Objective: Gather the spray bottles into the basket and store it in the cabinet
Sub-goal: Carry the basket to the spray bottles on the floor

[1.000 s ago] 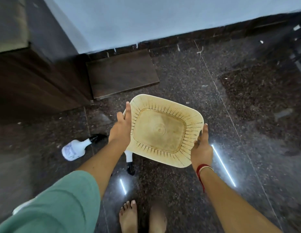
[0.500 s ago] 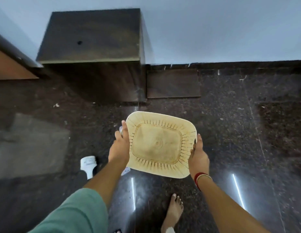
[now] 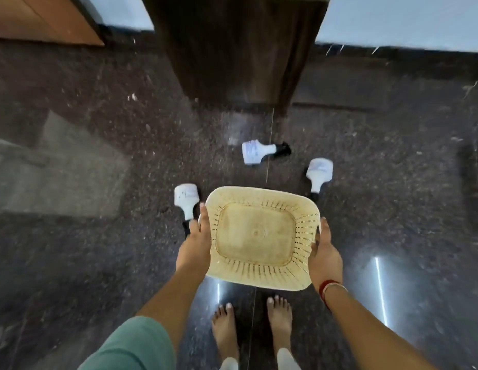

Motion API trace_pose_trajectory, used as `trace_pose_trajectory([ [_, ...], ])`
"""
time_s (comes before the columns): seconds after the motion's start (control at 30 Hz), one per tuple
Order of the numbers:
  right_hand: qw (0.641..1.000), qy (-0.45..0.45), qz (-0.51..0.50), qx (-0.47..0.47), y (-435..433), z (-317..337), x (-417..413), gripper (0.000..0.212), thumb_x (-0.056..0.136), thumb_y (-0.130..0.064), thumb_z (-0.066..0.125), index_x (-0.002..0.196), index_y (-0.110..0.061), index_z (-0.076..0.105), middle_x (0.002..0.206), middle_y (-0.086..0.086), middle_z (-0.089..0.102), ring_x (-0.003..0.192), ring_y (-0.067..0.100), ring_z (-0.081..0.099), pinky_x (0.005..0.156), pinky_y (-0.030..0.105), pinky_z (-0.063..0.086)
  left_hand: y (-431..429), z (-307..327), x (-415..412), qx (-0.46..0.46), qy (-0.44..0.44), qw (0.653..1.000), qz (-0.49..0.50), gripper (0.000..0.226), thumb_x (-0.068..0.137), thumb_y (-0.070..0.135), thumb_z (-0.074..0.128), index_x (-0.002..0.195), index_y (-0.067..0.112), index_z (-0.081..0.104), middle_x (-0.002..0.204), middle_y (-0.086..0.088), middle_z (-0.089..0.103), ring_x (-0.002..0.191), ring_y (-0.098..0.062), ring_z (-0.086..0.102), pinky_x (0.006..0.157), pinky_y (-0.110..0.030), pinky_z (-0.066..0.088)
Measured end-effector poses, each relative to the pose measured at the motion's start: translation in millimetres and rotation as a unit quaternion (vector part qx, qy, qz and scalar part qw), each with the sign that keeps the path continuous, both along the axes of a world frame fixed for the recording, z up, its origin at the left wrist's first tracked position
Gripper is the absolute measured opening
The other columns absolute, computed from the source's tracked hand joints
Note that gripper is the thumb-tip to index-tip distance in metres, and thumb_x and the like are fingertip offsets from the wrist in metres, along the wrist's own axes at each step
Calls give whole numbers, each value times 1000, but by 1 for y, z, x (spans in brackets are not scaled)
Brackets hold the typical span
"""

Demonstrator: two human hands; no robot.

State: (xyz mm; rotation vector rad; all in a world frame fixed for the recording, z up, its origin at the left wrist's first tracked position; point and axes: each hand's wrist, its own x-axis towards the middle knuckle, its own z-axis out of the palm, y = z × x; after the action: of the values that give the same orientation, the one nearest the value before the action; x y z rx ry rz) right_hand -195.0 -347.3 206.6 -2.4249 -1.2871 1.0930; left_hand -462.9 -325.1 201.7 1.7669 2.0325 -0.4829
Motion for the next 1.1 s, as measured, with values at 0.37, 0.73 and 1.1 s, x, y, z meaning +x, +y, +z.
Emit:
trace_pose_trajectory([
  [0.37, 996, -11, 63, -63, -82, -130, -31, 72, 94, -20, 42, 149, -36, -2, 77, 2, 64, 71, 23, 63, 72, 42, 54, -103, -128, -34, -46, -61, 993, 87, 87, 88, -7, 39, 147, 14, -21, 119, -17, 39, 51, -17, 43, 45, -29, 36],
  [0.73, 995, -19, 89, -40, -83, -189, -26, 71, 93, -20, 41, 150, -32, 0, 96, 13, 68, 84, 34, 65, 80, 45, 51, -109, -194, -30, -37, -92, 987, 128, 86, 88, -5, 37, 148, 22, -20, 112, -15, 38, 51, -22, 43, 43, -32, 31],
  [1.1, 997, -30, 69, -14, -54, -208, -34, 72, 94, -12, 42, 149, -33, 2, 111, 14, 67, 85, 32, 64, 81, 45, 51, -68, -210, -41, -19, -55, 996, 70, 92, 84, -6, 46, 148, 15, -18, 109, -13, 38, 45, -15, 37, 36, -23, 23],
])
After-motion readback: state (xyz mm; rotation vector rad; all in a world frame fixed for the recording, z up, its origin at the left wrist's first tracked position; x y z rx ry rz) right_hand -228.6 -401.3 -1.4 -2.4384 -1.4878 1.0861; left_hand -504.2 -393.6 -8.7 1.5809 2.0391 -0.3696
